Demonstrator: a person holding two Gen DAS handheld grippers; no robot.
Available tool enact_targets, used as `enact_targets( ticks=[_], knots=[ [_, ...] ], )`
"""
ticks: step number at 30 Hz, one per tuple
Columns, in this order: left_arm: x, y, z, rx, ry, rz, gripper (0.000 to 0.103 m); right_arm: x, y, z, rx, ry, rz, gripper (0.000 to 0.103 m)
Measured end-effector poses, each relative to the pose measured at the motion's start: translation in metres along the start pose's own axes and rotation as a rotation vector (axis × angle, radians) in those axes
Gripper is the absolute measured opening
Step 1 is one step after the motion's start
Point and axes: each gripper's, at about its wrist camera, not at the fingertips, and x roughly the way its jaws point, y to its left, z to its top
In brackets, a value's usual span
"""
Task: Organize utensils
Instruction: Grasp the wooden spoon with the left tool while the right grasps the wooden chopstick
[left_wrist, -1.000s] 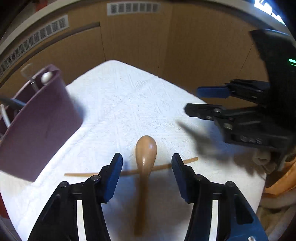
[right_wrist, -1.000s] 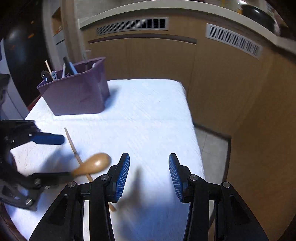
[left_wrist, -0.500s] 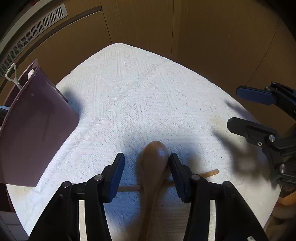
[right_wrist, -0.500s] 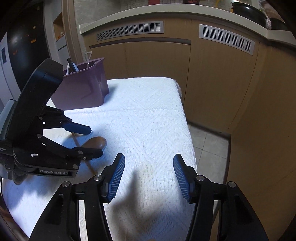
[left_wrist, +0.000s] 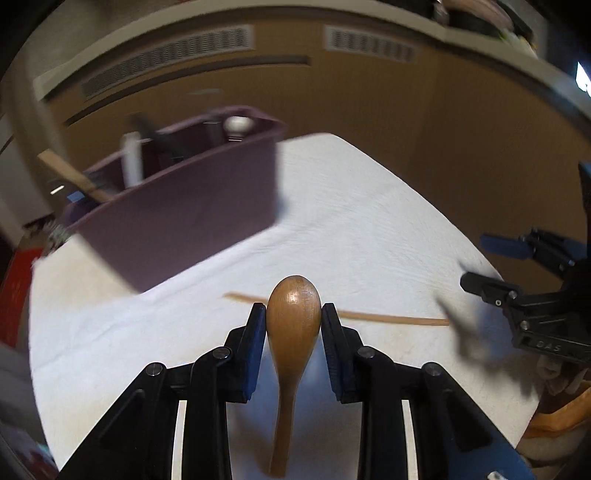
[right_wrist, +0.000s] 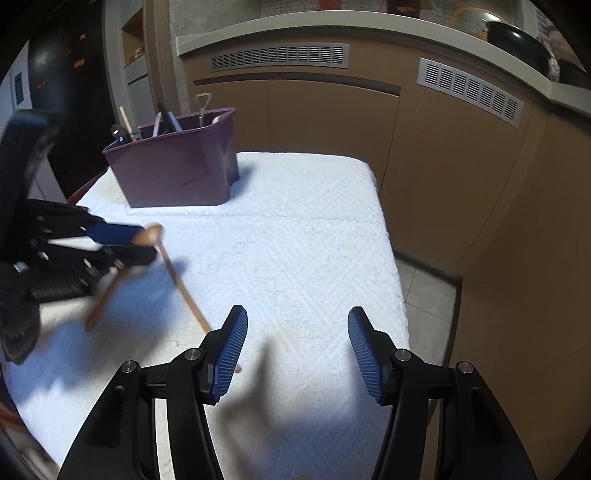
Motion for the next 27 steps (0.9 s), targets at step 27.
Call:
enact_targets(
  ticks=[27],
  knots=[
    [-0.065,0.127,-0.08,-0.418,-0.152,-0.011,0.027,0.129,0.16,0.087,-0.425,0.245,0.24,0.031]
  ],
)
